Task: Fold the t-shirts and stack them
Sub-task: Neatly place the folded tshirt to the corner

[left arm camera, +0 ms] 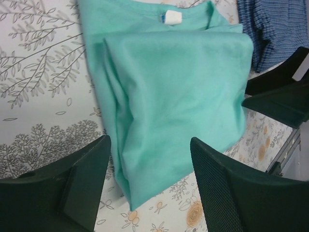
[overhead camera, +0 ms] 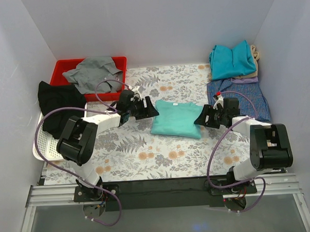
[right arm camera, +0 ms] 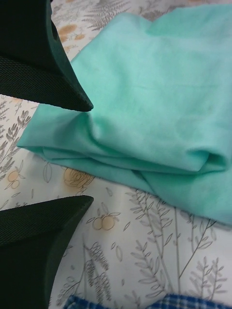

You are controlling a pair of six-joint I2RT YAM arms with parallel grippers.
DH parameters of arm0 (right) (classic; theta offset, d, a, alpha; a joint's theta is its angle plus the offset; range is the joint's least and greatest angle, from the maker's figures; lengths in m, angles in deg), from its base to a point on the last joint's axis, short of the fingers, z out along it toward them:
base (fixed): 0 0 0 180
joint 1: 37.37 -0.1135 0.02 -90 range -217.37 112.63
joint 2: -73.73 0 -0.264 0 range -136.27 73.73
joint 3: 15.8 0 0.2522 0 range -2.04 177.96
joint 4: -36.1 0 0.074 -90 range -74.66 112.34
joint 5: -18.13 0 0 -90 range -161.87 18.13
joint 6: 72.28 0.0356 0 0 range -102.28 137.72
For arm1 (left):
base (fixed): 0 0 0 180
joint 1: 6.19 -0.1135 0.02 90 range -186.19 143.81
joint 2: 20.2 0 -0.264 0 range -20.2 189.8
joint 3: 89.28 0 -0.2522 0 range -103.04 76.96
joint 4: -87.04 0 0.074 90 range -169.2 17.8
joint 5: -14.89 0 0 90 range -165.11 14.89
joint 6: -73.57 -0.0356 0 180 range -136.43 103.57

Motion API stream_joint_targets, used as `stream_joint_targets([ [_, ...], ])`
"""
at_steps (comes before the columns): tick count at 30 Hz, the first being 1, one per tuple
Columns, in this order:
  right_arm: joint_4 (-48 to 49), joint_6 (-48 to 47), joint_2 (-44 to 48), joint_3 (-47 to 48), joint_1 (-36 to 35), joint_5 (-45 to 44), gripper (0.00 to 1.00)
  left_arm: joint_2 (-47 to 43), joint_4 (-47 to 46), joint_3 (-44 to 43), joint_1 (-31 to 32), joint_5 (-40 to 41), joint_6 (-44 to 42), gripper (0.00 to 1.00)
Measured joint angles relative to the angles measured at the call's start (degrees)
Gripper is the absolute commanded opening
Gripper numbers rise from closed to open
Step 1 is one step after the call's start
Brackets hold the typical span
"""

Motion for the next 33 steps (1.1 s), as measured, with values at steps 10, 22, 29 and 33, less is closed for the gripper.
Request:
stream_joint_targets([
  [10, 13.5, 4.0, -9.0, 1.2, -0.3, 11.2, 0.82, 10.1, -6.2, -0.5, -2.5, -6.6, 4.5, 0.66],
  [22, 19.3, 8.4, -20.9, 10.7, -9.1, 11.8, 0.23, 17.2, -18.7, -2.8, -2.2, -17.2, 10.6, 0.78],
  [29, 17.7, 10.4, -23.3, 12.5, -11.0, 11.0, 0.01, 17.3, -18.1, -3.2, -1.4, -17.4, 10.7, 0.79],
  [33, 14.6, 8.9, -20.8, 13.3, -11.3, 7.0, 0.01, 15.2, -13.0, -3.6, -1.1, -14.1, 9.0, 0.79],
])
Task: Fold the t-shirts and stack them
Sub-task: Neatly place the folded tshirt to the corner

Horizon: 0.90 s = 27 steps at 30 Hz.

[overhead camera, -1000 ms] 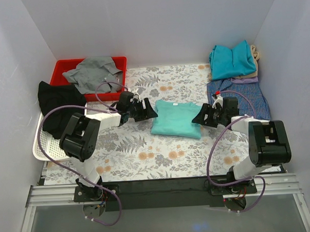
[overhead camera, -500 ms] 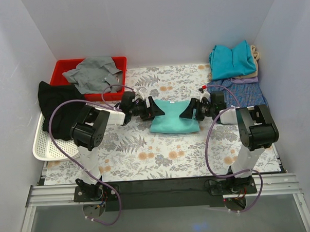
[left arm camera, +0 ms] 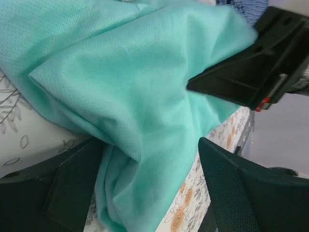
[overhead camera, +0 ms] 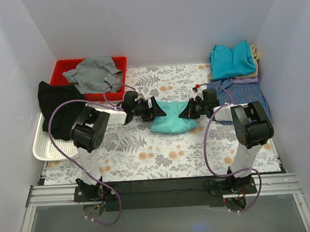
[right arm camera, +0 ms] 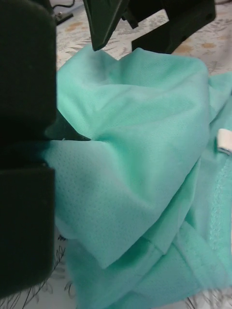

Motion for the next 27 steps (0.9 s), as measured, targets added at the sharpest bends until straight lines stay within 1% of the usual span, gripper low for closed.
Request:
stream_joint_targets([
  [4, -2.3, -1.9, 3.5, 2.3, 0.1, -6.8, 0.01, -2.4, 7.9, -1.7, -0.2, 5.1, -2.2, 0.81],
  [7, -3.3, -4.3, 4.7, 6.7, 0.3, -12.9, 0.01, -3.7, 12.6, -2.8, -1.0, 8.2, -3.8, 0.81],
  [11, -5.1, -8.0, 3.2, 16.9, 1.3, -20.8, 0.01, -4.3, 16.0, -3.5, -2.1, 9.3, -4.7, 0.81],
  [14, -6.6, -11.8, -0.5, 27.5, 2.5, -27.1, 0.01, -4.4, 17.2, -3.9, -2.3, 9.2, -5.2, 0.81],
  [22, -10.0, -24.3, -17.5, 57.5, 6.2, -49.9, 0.01, -4.4, 18.4, -5.2, -2.3, 7.3, -6.0, 0.81],
  [24, -10.2, -27.2, -21.5, 62.8, 7.1, -54.5, 0.01, -4.4, 18.5, -5.3, -2.3, 6.8, -6.2, 0.81],
  [27, -10.2, -30.9, -25.3, 66.1, 9.0, -59.2, 0.01, -4.4, 18.7, -5.4, -2.3, 6.1, -6.4, 0.81],
])
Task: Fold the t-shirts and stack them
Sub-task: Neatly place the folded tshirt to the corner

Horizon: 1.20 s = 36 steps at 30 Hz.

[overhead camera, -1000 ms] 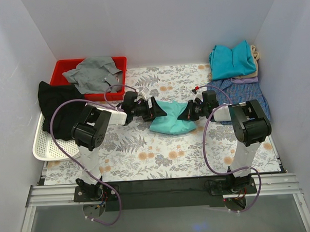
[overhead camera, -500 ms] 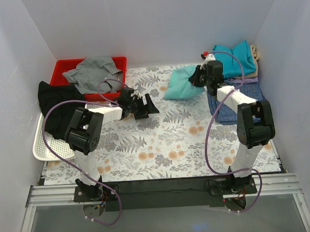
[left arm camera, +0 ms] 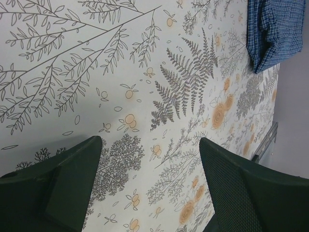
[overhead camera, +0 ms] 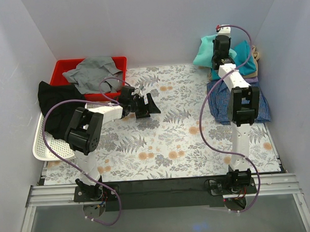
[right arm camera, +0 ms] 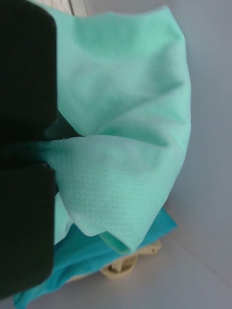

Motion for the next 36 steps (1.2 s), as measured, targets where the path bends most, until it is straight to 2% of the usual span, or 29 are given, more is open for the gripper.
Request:
stream_joint_targets([
  [4, -0.2, -5.3, -5.5, 5.1, 3.9, -4.9, 0.01, 0.0, 0.3, -0.1, 0.0, -0.6, -0.2, 0.81],
  [11, -0.3, -8.5, -6.6, 5.6, 12.4, -7.2, 0.01, 0.7, 0.2, -0.2, 0.0, -2.6, -0.3, 0.81],
  [12, -0.2, -8.6, -6.6, 5.8, 13.3, -7.3, 0.06, 1.0, 0.2, -0.2, 0.0, -3.0, -0.2, 0.81],
  [14, 0.1, -8.6, -6.6, 5.9, 15.2, -7.1, 0.49, 1.9, 0.2, -0.4, 0.0, -3.8, -0.1, 0.81],
  [15, 0.2, -8.2, -6.6, 5.8, 15.8, -6.7, 0.64, 2.2, 0.2, -0.4, 0.0, -4.5, 0.1, 0.81],
  [16, 0.2, -7.7, -6.6, 5.6, 16.2, -5.9, 0.84, 2.4, 0.1, -0.5, 0.0, -5.0, 0.2, 0.81],
  [18, 0.6, -7.1, -6.4, 4.5, 16.3, -2.6, 0.87, 2.4, 0.1, -0.6, 0.0, -5.4, 0.1, 0.81],
  [19, 0.8, -6.8, -6.1, 3.7, 16.0, -1.2, 0.98, 2.4, 0.1, -0.6, 0.0, -5.5, 0.1, 0.81],
  [23, 0.7, -3.8, -2.9, -2.6, 14.5, 9.1, 0.98, 2.4, 0.3, -0.6, 0.0, -5.6, 0.1, 0.81],
  [28, 0.1, 1.1, 5.6, -11.4, 11.9, 21.9, 0.99, 2.4, 0.5, -0.8, 0.0, -5.3, 0.0, 0.84],
  [36, 6.8, 4.3, 18.6, -27.0, 2.0, 26.6, 0.98, -0.7, 4.2, -1.3, 0.0, 0.4, -1.1, 0.86],
])
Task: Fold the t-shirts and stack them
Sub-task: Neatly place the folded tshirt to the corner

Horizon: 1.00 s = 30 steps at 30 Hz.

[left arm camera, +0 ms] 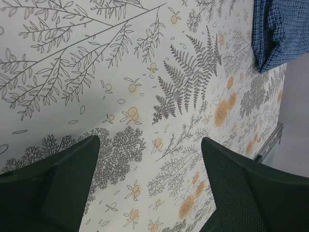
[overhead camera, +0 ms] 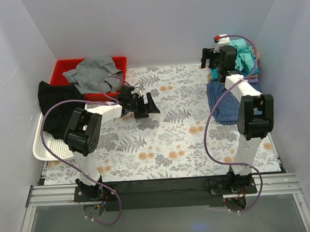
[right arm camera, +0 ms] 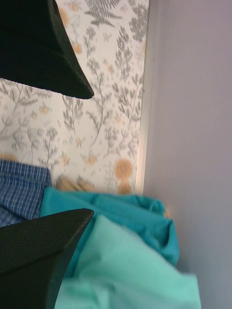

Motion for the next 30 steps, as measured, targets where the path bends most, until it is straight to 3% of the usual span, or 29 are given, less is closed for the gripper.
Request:
stream_joint_targets([
  [5, 1.9, 0.0, 2.0, -6.8, -7.5, -5.1, 0.98, -6.4, 2.0, 0.0, 0.0, 3.8, -1.1, 0.86],
  [13, 2.1, -1.2, 10.1, -16.9, -9.5, -12.0, 0.98, -16.0, 3.3, 0.4, 0.0, 7.8, -2.6, 0.87],
  [16, 3.8, -3.8, 5.7, -10.4, -9.6, -16.7, 0.98, -16.6, 3.4, 0.4, 0.0, 7.8, -2.9, 0.87],
  [24, 7.1, -8.6, -19.3, 14.3, -5.3, -26.9, 0.98, -16.6, 4.9, 0.4, 0.0, 7.1, -3.3, 0.87],
  [30, 7.5, -11.1, -25.4, 15.2, 0.1, -35.2, 0.98, -16.2, 5.6, 0.4, 0.0, 8.3, -4.3, 0.88],
])
